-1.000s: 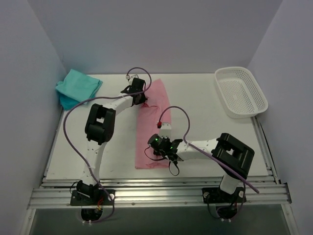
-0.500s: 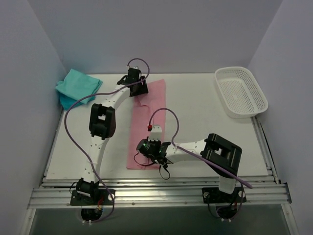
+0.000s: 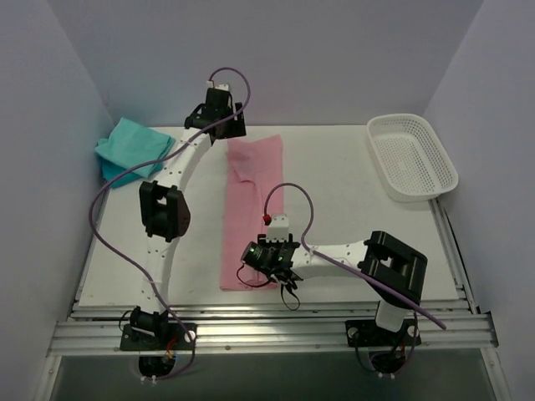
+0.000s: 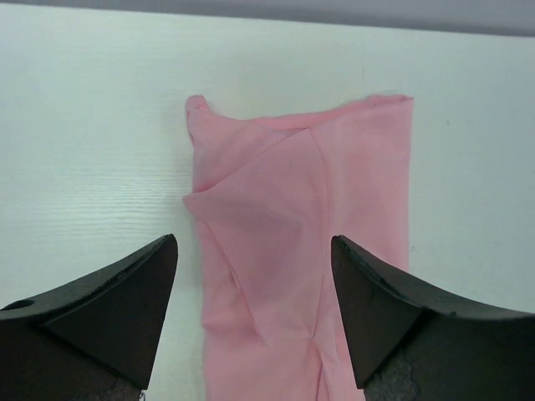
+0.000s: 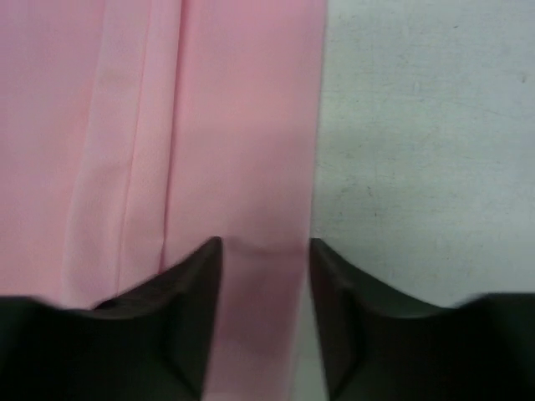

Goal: Fold and stack the t-shirts
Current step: Rotate the tshirt 90 degrees

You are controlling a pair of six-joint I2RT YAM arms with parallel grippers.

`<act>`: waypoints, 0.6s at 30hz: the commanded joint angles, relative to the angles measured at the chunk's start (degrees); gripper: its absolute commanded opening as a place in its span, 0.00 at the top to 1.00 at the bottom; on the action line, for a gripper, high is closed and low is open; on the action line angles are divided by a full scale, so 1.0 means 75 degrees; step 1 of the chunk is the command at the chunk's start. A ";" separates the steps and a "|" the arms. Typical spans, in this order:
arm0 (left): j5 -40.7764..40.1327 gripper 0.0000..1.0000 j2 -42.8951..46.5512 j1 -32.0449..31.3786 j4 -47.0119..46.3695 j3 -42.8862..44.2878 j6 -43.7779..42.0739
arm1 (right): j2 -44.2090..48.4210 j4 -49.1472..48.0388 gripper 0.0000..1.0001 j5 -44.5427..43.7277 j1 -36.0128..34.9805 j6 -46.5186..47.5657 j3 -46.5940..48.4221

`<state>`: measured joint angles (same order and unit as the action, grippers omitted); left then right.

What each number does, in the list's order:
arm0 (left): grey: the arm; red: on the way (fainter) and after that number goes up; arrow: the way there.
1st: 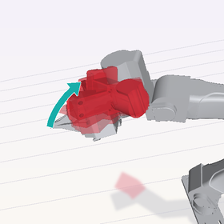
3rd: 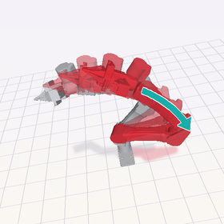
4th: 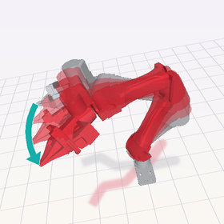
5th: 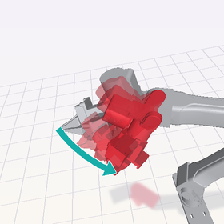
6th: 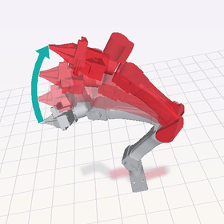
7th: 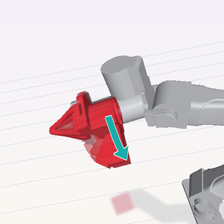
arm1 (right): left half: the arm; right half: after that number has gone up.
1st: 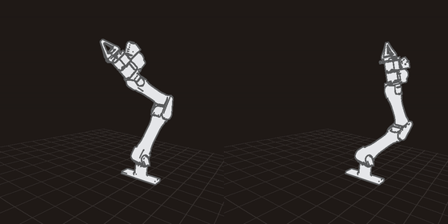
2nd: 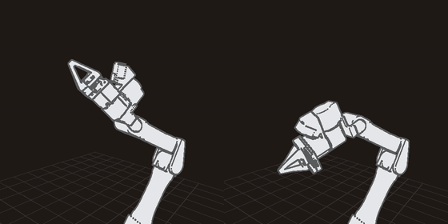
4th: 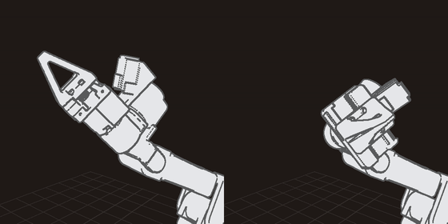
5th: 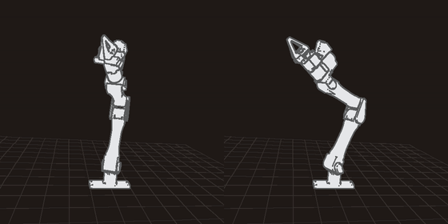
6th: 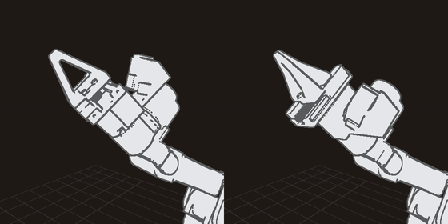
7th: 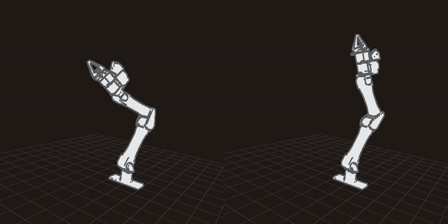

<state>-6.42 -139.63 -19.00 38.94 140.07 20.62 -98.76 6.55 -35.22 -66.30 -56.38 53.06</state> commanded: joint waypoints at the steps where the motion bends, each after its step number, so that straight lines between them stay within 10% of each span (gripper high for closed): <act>1: -0.0538 0.18 0.1503 0.0061 0.0363 -0.0216 -0.0371 | 0.0055 0.1175 0.45 -0.1360 -0.0440 0.0029 0.0986; 4: -0.0574 0.19 0.3047 0.0015 -0.0046 -0.1913 -0.0336 | 0.0113 0.2242 0.21 -0.2167 -0.0698 -0.0029 0.1865; 12: -0.1016 0.18 0.7423 -0.0944 -0.1324 -0.7819 0.1044 | 0.1901 0.2690 0.14 -0.2254 -0.0711 0.0064 0.1681; 18: -0.2377 0.22 0.9674 -0.3615 -0.2215 -1.2086 0.3186 | 0.4712 -0.0647 0.09 0.1153 0.0517 0.1470 -0.1644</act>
<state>-17.43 -69.38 -40.05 25.56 59.42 33.21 -71.92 11.81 -39.79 -68.07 -50.68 50.57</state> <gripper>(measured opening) 0.786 0.904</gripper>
